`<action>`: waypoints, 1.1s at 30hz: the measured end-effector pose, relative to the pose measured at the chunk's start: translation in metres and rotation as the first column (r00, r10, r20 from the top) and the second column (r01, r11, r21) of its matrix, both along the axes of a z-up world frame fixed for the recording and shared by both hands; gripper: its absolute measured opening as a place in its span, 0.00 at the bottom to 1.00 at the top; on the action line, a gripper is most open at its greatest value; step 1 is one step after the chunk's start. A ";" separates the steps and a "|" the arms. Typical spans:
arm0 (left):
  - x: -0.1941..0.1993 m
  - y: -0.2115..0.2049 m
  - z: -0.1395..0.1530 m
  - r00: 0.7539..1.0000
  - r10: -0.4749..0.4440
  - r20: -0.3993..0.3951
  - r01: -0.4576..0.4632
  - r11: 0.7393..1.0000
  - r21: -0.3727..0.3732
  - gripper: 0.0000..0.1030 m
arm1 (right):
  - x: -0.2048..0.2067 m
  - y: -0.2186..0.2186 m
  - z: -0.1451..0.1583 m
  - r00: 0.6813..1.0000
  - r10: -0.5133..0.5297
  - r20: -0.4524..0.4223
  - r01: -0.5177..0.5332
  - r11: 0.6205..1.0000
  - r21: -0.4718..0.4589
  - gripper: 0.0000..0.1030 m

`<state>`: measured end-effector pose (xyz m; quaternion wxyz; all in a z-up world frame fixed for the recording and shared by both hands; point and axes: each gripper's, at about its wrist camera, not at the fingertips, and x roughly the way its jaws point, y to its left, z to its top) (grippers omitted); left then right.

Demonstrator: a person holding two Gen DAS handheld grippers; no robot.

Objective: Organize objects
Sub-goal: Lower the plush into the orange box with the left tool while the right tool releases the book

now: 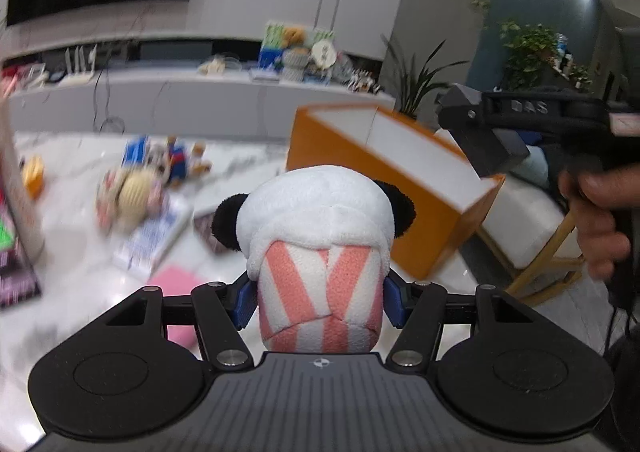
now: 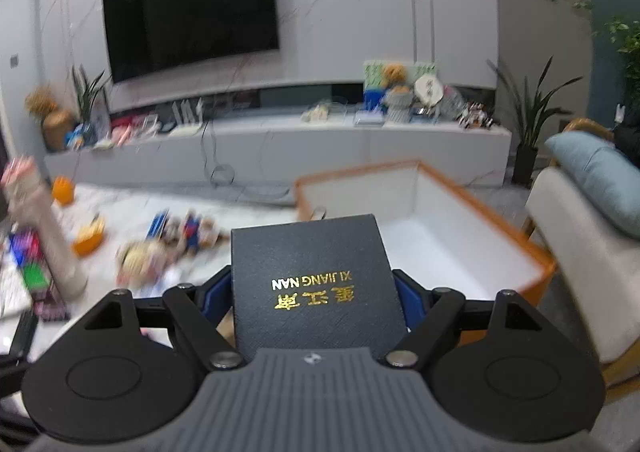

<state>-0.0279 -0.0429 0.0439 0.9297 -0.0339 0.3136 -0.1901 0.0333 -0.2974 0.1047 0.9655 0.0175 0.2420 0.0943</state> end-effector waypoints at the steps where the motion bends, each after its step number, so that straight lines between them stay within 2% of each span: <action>1: 0.006 -0.005 0.006 1.000 -0.012 0.018 0.011 1.000 0.009 0.69 | 0.009 -0.005 0.008 1.000 -0.006 0.013 0.006 1.000 -0.004 0.79; 6: 0.044 -0.040 0.031 0.994 -0.074 0.075 0.069 0.996 0.060 0.69 | 0.056 -0.028 0.035 0.996 -0.062 0.060 0.062 0.998 -0.005 0.79; 11: 0.080 -0.086 0.037 0.986 -0.130 0.101 0.120 0.988 0.100 0.69 | 0.098 -0.054 0.032 0.992 -0.121 0.036 0.121 0.993 -0.003 0.79; 16: 0.113 -0.134 0.027 0.983 -0.167 0.073 0.156 0.978 0.135 0.69 | 0.118 -0.085 0.000 0.981 -0.186 -0.051 0.186 0.982 0.012 0.79; 19: 0.125 -0.164 0.018 0.976 -0.207 0.072 0.191 0.964 0.183 0.69 | 0.129 -0.098 -0.016 0.973 -0.207 -0.103 0.208 0.978 -0.001 0.79; 22: 0.138 -0.188 0.010 0.974 -0.217 0.057 0.200 0.955 0.220 0.69 | 0.136 -0.107 -0.023 0.970 -0.217 -0.114 0.218 0.976 -0.003 0.79; 27: 0.153 -0.205 -0.001 0.984 -0.177 -0.006 0.174 0.961 0.213 0.69 | 0.136 -0.118 -0.024 0.965 -0.238 -0.106 0.239 0.971 -0.006 0.79; 33: 0.150 -0.228 -0.020 0.984 -0.179 -0.016 0.175 0.932 0.318 0.69 | 0.143 -0.114 -0.036 0.966 -0.219 -0.134 0.216 0.976 -0.039 0.79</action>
